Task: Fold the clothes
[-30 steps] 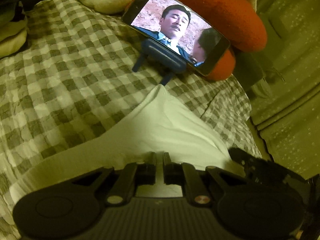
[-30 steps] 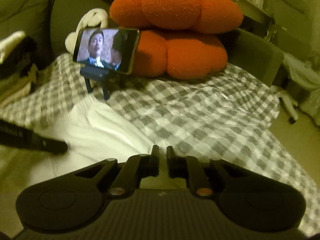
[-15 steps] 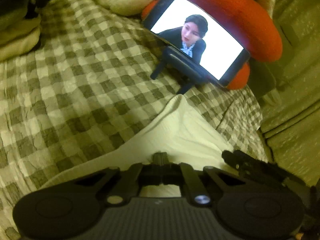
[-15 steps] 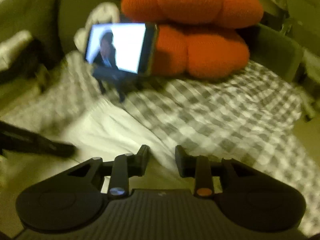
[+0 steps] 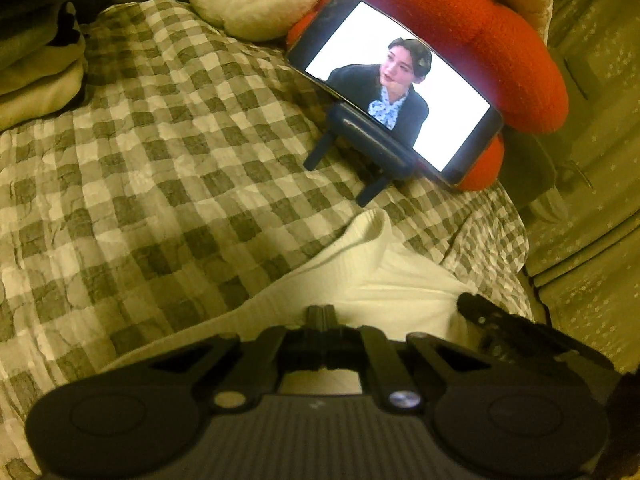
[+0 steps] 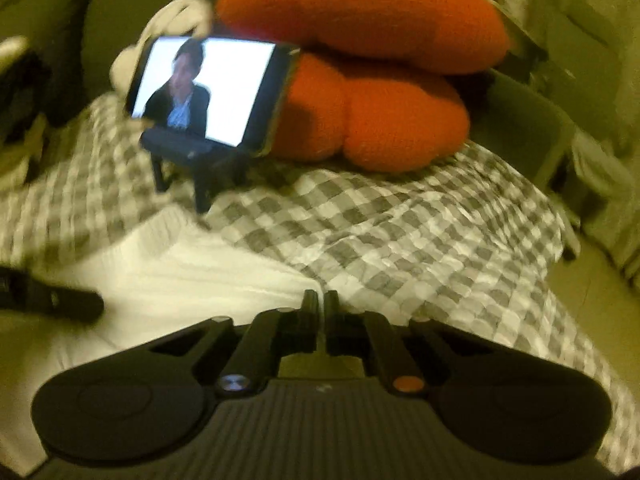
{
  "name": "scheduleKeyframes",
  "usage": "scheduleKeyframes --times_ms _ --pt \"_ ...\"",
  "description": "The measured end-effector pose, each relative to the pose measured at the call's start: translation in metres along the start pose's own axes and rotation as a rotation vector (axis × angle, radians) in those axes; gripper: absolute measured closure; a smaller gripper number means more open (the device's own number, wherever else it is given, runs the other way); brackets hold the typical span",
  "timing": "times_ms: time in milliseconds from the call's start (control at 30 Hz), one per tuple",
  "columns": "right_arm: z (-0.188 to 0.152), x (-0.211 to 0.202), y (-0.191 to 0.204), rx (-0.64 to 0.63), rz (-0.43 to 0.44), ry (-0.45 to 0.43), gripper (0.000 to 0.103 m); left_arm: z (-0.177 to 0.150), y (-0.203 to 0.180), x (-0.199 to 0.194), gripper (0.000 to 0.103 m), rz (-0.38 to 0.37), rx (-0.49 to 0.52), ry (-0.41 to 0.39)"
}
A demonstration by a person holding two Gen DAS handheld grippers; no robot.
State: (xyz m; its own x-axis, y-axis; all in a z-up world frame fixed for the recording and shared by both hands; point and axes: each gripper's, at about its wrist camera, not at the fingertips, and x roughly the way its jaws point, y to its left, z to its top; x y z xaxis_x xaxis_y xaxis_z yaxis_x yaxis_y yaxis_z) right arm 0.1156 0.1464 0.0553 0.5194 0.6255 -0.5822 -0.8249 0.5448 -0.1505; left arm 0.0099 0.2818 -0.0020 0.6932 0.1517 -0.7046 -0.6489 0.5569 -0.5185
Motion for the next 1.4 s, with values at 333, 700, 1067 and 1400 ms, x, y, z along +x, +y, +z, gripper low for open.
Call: scheduleKeyframes --times_ms 333,700,1067,1400 --pt "-0.036 -0.086 -0.078 0.151 -0.16 -0.007 0.077 -0.002 -0.004 -0.005 0.097 -0.021 0.01 -0.01" --pt "-0.129 -0.147 -0.161 0.364 -0.3 0.055 0.076 -0.069 -0.092 -0.038 0.085 -0.211 0.556 -0.037" --pt "-0.156 -0.126 -0.175 0.339 -0.278 0.107 0.103 -0.123 -0.118 -0.028 0.085 -0.224 0.826 0.042" --pt "-0.161 -0.14 -0.194 0.417 -0.28 0.059 0.076 -0.127 -0.118 -0.032 0.086 -0.215 0.846 0.023"
